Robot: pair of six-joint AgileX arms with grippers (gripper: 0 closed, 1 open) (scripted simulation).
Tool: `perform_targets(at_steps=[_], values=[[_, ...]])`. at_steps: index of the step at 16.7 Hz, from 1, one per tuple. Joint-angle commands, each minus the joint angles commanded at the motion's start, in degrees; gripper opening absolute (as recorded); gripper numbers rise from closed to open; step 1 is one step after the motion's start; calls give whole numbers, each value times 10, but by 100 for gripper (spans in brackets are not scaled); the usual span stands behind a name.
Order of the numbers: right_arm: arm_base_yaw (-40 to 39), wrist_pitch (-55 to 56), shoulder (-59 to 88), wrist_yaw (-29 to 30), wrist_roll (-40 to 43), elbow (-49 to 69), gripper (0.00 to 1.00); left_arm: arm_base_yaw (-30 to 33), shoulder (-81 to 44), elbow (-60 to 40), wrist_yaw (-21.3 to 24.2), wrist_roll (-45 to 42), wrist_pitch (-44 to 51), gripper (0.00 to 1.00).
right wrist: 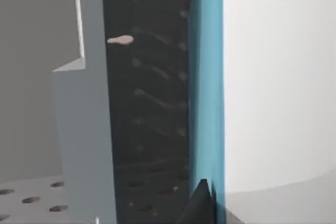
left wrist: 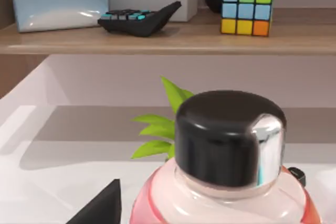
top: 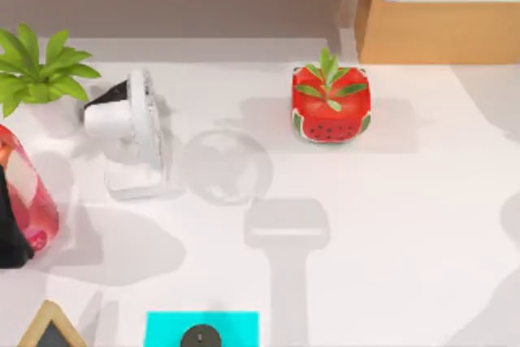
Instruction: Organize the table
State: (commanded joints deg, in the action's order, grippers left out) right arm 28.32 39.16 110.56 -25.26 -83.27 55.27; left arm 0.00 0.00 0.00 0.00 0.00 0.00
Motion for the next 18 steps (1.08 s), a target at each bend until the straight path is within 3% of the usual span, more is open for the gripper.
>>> perform_targets(at_steps=[6, 18], values=[[-6, -4, 24, 10, -1, 26, 0, 0, 0, 0, 0, 0, 0, 100], [-6, -4, 24, 10, -1, 26, 90, 0, 0, 0, 0, 0, 0, 100]])
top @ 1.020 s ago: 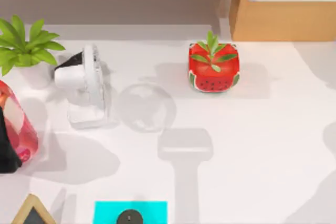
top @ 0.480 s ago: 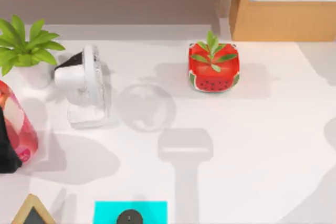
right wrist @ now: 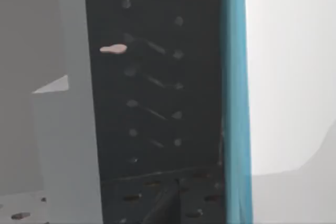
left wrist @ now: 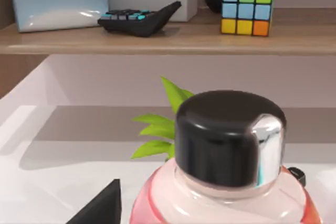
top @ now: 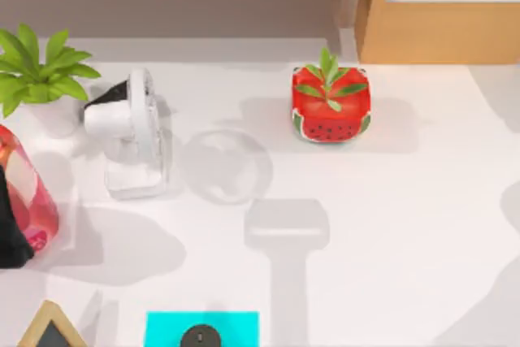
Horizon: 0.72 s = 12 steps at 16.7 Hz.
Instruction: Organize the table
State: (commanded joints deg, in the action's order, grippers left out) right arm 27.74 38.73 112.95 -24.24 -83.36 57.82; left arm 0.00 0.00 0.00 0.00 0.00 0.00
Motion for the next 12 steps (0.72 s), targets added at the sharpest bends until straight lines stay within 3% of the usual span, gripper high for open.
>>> perform_targets(at_steps=[2, 12], values=[[0, 0, 0, 0, 0, 0, 100, 0, 0, 0, 0, 0, 0, 100], [2, 2, -7, -3, 0, -6, 100, 0, 0, 0, 0, 0, 0, 100]])
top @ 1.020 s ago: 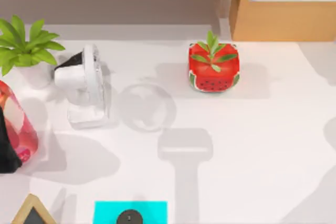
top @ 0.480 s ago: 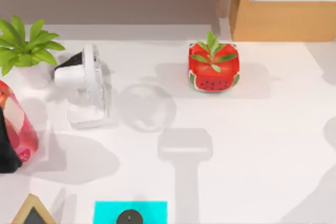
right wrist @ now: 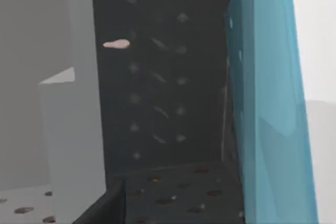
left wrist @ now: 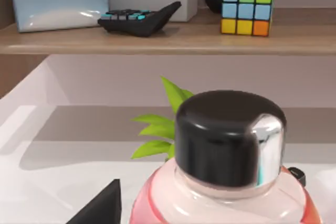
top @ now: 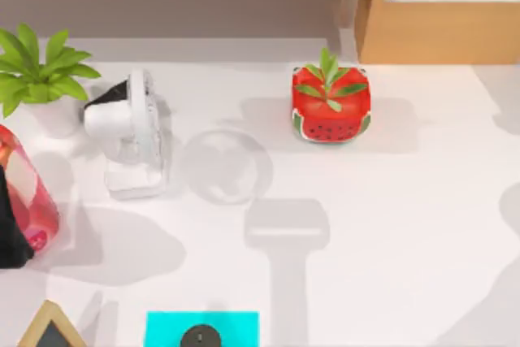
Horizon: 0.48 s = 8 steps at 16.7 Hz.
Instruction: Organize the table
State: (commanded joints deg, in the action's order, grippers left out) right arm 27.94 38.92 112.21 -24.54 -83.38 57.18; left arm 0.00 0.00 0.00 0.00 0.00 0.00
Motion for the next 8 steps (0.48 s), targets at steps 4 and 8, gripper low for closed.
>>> perform_targets(at_steps=[4, 8], values=[[13, 12, -38, -17, 4, -45, 100, 0, 0, 0, 0, 0, 0, 100], [33, 26, -69, -32, 12, -96, 100, 0, 0, 0, 0, 0, 0, 100]])
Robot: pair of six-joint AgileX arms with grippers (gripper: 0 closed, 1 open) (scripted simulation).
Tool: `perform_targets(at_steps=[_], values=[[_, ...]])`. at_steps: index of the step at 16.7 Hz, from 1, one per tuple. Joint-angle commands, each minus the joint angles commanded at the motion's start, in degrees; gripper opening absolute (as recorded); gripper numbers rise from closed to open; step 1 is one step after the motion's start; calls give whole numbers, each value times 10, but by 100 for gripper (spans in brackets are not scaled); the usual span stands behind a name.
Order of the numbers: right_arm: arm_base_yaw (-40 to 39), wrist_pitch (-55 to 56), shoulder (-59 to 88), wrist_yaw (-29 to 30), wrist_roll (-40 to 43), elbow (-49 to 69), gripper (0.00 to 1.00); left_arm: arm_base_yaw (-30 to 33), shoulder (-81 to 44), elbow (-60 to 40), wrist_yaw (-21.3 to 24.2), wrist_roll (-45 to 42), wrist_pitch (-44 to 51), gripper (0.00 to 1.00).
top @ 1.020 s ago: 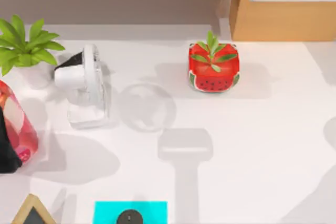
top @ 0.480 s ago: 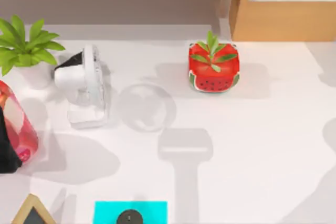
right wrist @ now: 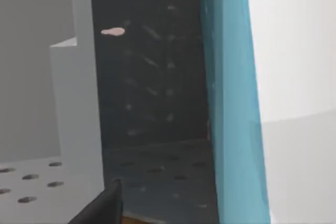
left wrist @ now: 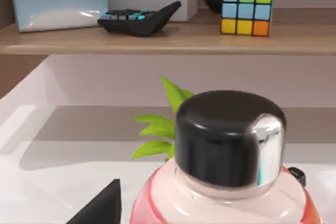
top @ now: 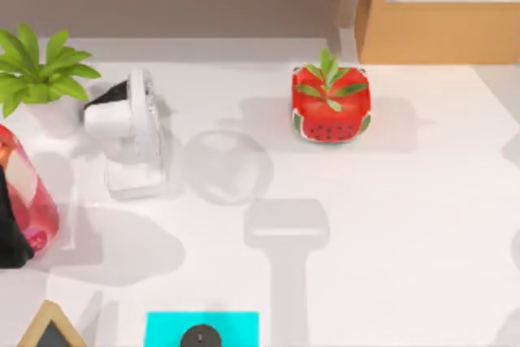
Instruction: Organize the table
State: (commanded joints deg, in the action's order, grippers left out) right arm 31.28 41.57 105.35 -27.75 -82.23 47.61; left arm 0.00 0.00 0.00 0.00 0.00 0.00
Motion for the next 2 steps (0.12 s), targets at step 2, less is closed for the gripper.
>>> perform_targets(at_steps=[2], values=[[3, 1, -1, -2, 1, -9, 100, 0, 0, 0, 0, 0, 0, 100]])
